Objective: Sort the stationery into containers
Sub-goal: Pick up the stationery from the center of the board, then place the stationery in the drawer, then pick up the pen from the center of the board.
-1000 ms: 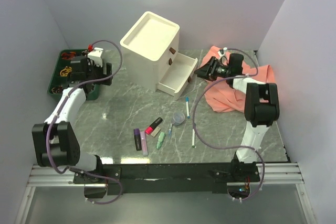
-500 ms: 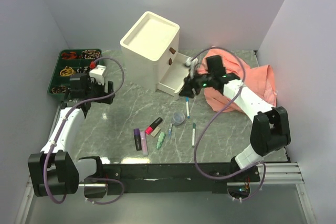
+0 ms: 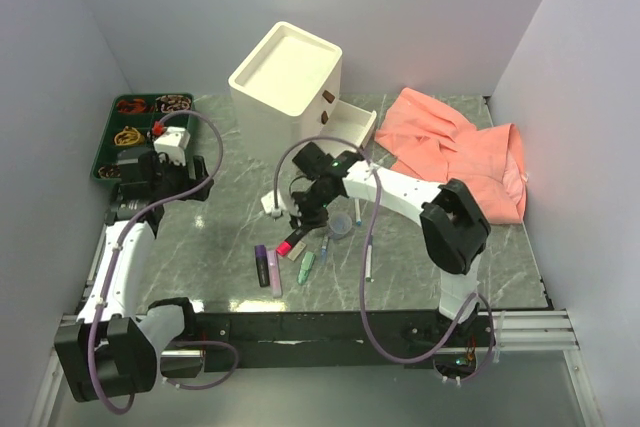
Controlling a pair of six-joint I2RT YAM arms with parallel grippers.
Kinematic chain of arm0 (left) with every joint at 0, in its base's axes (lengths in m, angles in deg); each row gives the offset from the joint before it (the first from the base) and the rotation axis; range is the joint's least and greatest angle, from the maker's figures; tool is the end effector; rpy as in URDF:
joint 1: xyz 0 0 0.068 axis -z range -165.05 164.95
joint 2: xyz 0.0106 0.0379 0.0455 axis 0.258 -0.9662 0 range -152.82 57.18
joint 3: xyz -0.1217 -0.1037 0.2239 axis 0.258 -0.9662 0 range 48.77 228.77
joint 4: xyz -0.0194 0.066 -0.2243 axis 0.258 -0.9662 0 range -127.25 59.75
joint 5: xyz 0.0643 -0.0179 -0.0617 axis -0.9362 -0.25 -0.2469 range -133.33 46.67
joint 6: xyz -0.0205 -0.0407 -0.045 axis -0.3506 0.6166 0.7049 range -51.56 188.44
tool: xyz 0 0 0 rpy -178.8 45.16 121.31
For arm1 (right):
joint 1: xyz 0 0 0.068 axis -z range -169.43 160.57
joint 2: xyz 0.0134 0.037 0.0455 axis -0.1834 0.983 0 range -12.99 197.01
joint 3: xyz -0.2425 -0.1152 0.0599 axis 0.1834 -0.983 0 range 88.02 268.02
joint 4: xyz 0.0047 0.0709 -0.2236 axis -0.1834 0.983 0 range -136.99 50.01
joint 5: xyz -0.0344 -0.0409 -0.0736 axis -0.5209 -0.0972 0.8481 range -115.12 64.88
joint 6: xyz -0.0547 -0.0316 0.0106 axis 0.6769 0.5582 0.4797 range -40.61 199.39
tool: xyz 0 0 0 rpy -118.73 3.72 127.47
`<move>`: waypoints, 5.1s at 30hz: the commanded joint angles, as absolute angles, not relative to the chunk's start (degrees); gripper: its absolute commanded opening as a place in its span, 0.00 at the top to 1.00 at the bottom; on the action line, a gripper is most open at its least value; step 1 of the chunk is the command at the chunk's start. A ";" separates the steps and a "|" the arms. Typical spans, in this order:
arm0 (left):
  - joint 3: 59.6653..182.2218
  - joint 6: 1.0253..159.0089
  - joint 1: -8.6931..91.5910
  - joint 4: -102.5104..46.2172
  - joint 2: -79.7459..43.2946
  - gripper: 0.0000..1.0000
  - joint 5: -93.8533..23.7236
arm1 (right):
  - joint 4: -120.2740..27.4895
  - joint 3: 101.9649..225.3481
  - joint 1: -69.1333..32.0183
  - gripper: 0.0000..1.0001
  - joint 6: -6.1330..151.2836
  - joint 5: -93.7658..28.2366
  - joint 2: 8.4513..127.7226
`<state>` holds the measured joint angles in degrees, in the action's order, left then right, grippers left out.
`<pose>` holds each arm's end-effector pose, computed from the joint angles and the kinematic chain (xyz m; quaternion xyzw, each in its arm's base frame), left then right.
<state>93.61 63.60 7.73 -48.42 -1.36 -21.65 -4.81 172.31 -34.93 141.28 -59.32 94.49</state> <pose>0.2079 0.0079 0.2844 0.0735 0.8602 -0.1134 0.4917 0.2395 0.2836 0.2330 -0.7897 0.5024 0.2552 0.2427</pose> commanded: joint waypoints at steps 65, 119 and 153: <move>98.25 68.00 0.54 -36.84 -7.24 0.16 -18.80 | -9.10 190.76 -20.63 0.81 141.71 -43.41 101.78; 92.81 72.13 0.98 -43.35 5.15 0.14 -20.21 | 4.78 168.89 -50.07 0.46 158.49 -49.47 95.90; 95.08 70.90 0.97 -43.61 1.72 0.15 -19.68 | 2.58 173.09 -49.47 0.93 150.77 -47.62 94.32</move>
<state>92.06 72.08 1.26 -44.45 1.94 -20.23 1.00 165.87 -51.01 154.37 -46.58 97.18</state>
